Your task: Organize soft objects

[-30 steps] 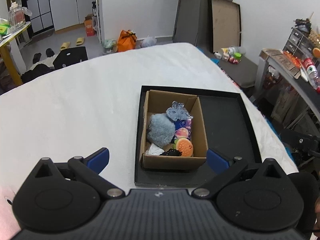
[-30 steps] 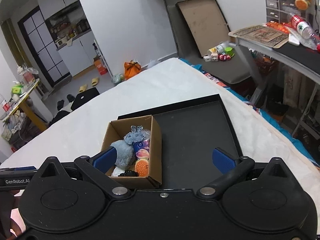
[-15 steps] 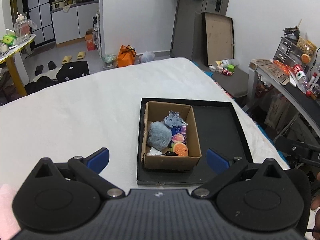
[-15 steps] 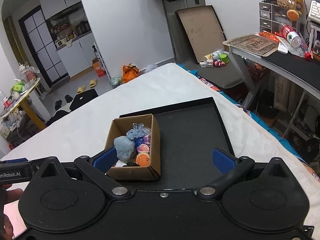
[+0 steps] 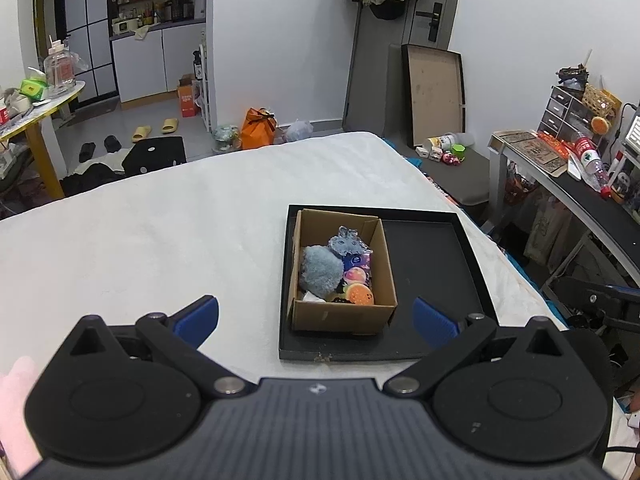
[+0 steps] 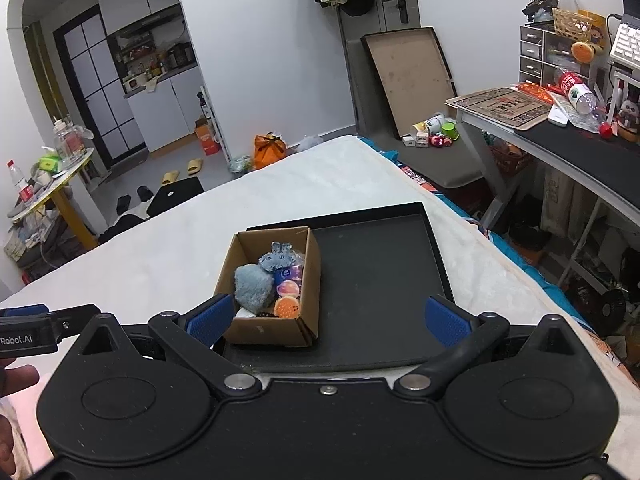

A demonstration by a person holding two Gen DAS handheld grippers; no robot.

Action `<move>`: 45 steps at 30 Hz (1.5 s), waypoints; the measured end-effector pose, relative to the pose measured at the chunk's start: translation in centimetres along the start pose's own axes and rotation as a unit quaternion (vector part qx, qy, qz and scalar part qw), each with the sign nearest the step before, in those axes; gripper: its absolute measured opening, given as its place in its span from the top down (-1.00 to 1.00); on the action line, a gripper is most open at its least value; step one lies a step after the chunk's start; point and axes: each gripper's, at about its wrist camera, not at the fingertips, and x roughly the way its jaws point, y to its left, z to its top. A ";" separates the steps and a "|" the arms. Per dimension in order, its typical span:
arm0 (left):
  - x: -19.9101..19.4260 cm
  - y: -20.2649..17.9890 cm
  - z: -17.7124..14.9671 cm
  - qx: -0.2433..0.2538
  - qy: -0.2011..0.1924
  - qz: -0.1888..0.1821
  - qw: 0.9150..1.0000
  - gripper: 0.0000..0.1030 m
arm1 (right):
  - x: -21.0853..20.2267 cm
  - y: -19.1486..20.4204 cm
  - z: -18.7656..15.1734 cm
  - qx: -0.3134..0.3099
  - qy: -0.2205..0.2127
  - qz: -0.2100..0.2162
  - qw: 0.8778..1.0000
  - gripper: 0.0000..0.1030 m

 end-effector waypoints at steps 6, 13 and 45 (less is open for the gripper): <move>-1.2 -0.2 -1.0 0.005 -0.002 -0.003 1.000 -0.99 | -1.0 0.6 -0.4 -0.014 0.002 0.003 1.000 -1.00; -2.6 -0.7 -1.5 0.017 -0.014 0.002 1.000 -0.99 | -1.9 0.9 -0.6 -0.019 -0.009 0.006 1.000 -1.00; -4.0 -0.4 -1.5 0.005 -0.028 -0.008 1.000 -0.99 | -2.5 0.4 -0.4 -0.004 -0.021 0.008 1.000 -1.00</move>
